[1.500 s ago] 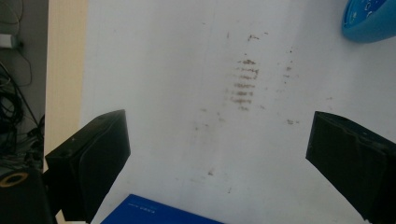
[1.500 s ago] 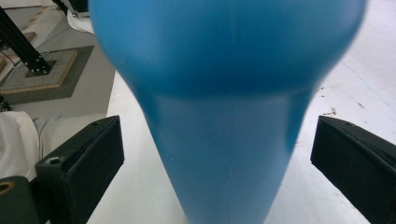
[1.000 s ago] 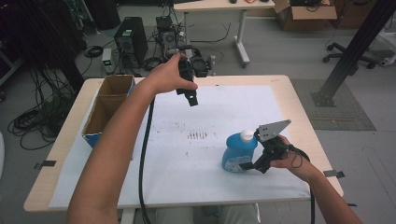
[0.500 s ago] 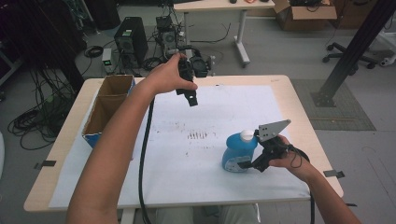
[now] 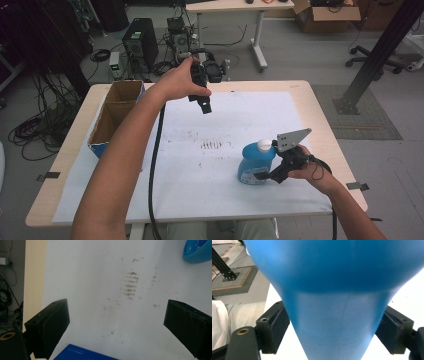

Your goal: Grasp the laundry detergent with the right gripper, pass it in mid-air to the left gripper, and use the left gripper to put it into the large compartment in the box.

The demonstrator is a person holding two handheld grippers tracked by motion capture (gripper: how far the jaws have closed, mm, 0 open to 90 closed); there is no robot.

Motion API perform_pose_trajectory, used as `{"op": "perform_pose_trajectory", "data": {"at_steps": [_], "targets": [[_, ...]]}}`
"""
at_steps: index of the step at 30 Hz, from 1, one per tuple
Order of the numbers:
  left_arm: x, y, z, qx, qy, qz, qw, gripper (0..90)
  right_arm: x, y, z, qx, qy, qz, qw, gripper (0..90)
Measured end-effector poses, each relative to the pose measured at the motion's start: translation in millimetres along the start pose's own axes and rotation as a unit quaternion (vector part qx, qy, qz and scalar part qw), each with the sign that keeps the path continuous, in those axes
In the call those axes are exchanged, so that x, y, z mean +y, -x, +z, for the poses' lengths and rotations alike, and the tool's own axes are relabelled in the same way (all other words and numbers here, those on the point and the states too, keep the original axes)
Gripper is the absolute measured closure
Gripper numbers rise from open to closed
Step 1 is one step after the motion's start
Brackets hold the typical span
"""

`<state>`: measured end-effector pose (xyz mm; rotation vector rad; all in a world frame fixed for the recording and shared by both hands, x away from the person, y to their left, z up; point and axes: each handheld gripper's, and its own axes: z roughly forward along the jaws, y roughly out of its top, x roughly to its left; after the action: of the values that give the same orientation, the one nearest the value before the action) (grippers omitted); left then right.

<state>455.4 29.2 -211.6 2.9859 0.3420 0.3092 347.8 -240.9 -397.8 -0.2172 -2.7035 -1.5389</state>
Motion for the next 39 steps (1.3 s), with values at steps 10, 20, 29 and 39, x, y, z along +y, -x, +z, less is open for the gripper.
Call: {"op": "perform_pose_trajectory", "data": {"at_steps": [10, 20, 29, 39], "targets": [[-1.2, 0.1, -0.3, 0.0, 0.001, -0.002, 1.0, 6.9, -0.3, 0.3, -0.5, -0.003, 0.003, -0.003, 1.0, 29.6], [-6.0, 0.6, 4.9, -0.007, -0.001, -0.007, 0.9999, 7.0, -1.4, 1.1, -2.6, -0.006, 0.006, -0.012, 0.9999, 39.9], [-7.7, 1.2, 2.6, -0.006, 0.001, -0.008, 0.9999, 7.0, 0.5, -1.4, -3.6, -0.012, 0.005, -0.021, 0.9997, 43.0], [-9.9, 7.9, -5.9, -0.002, 0.006, -0.001, 1.0, 7.0, 10.5, -7.7, -9.0, -0.019, 0.003, -0.034, 0.9993, 43.9]]}}
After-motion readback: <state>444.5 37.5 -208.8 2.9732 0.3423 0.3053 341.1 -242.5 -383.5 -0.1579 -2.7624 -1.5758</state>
